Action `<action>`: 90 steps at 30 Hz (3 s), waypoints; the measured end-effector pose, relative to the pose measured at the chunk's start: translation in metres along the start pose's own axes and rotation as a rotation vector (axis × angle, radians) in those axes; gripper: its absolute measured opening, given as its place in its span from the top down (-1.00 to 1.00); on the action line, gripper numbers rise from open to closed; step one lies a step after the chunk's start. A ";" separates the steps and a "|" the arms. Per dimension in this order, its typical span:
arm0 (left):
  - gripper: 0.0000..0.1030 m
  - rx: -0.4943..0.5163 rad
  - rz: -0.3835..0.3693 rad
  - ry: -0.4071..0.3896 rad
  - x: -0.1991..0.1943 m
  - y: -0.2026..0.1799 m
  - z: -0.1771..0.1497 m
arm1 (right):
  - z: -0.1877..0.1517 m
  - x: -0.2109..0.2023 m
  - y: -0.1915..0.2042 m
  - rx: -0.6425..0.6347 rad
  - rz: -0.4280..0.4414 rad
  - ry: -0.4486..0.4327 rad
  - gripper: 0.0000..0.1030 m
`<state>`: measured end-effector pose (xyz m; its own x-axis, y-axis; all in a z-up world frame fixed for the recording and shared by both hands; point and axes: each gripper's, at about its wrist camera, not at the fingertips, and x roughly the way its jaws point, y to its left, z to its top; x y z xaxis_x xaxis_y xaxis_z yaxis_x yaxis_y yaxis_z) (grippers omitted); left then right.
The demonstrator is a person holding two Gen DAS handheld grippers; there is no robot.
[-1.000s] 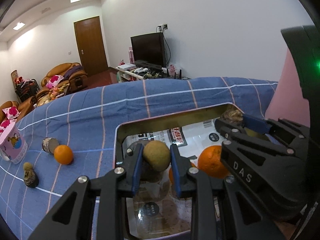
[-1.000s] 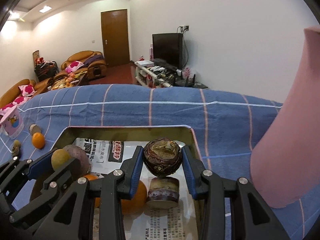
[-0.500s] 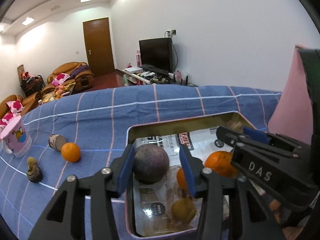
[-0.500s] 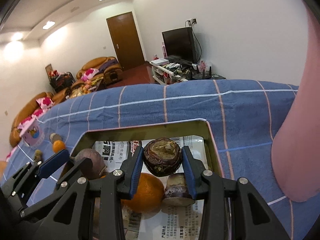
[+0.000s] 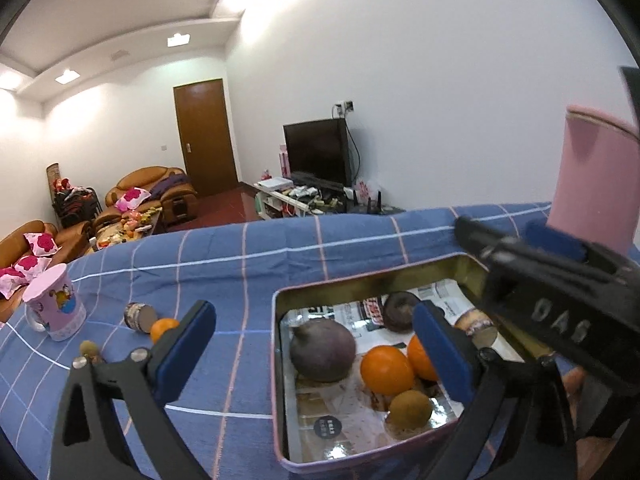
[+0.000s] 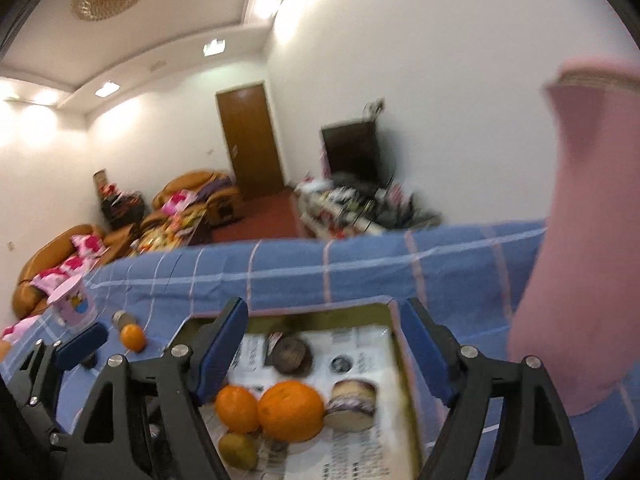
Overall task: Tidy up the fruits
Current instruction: 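Withdraw both open tools from the tin toward the remaining items, then grasp a dark brown fruit with the left tool while the right tool grasps an orange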
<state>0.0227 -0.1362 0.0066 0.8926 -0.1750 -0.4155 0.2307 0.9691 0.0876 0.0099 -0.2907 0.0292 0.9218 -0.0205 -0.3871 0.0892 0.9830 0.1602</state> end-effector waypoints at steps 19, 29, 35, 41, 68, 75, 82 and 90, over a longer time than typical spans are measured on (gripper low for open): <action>-1.00 -0.070 0.145 -0.120 -0.009 0.030 0.001 | -0.007 -0.041 0.009 -0.043 -0.227 -0.236 -0.69; -1.00 -0.143 0.147 -0.108 -0.017 0.043 -0.008 | -0.014 -0.049 0.019 -0.042 -0.234 -0.208 -0.69; -1.00 -0.117 0.125 -0.106 -0.022 0.041 -0.010 | -0.020 -0.046 0.027 -0.050 -0.227 -0.142 -0.69; -1.00 -0.105 0.098 -0.114 -0.032 0.040 -0.013 | -0.023 -0.049 0.030 -0.050 -0.241 -0.135 -0.69; -1.00 -0.134 0.199 0.105 -0.006 0.132 -0.027 | -0.033 -0.050 0.079 -0.088 -0.219 -0.107 -0.69; -1.00 -0.220 0.256 0.183 0.009 0.175 -0.036 | -0.037 -0.040 0.117 -0.105 -0.145 -0.086 -0.69; -1.00 -0.223 0.275 0.187 0.010 0.193 -0.037 | -0.042 -0.025 0.155 -0.098 -0.091 -0.066 -0.69; -1.00 -0.247 0.270 0.198 0.011 0.215 -0.040 | -0.042 -0.005 0.183 -0.059 -0.073 -0.041 -0.69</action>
<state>0.0667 0.0774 -0.0151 0.8112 0.1046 -0.5754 -0.1226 0.9924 0.0075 0.0058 -0.1026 0.0220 0.9285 -0.0987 -0.3579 0.1353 0.9877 0.0787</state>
